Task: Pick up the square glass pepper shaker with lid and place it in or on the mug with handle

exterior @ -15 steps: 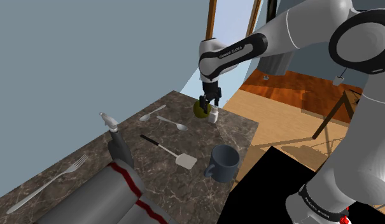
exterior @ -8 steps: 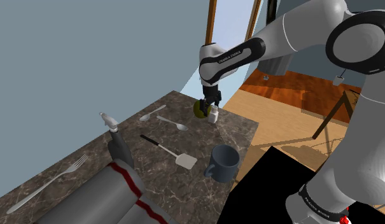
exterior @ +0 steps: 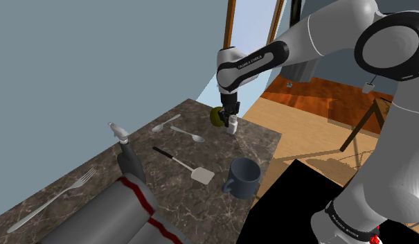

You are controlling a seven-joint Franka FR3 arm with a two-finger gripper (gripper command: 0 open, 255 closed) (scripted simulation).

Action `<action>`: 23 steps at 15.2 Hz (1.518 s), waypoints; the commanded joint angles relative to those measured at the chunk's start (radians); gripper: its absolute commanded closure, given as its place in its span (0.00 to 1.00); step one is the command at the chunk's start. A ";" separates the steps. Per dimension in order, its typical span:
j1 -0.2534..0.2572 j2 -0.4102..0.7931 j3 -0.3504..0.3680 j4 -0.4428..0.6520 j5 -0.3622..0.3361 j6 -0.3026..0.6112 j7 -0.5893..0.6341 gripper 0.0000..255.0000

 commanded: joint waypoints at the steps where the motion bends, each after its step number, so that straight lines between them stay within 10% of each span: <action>1: 0.000 0.000 0.000 0.000 0.000 0.000 0.000 1.00; 23: 0.002 -0.095 -0.001 0.123 -0.002 -0.219 -0.006 1.00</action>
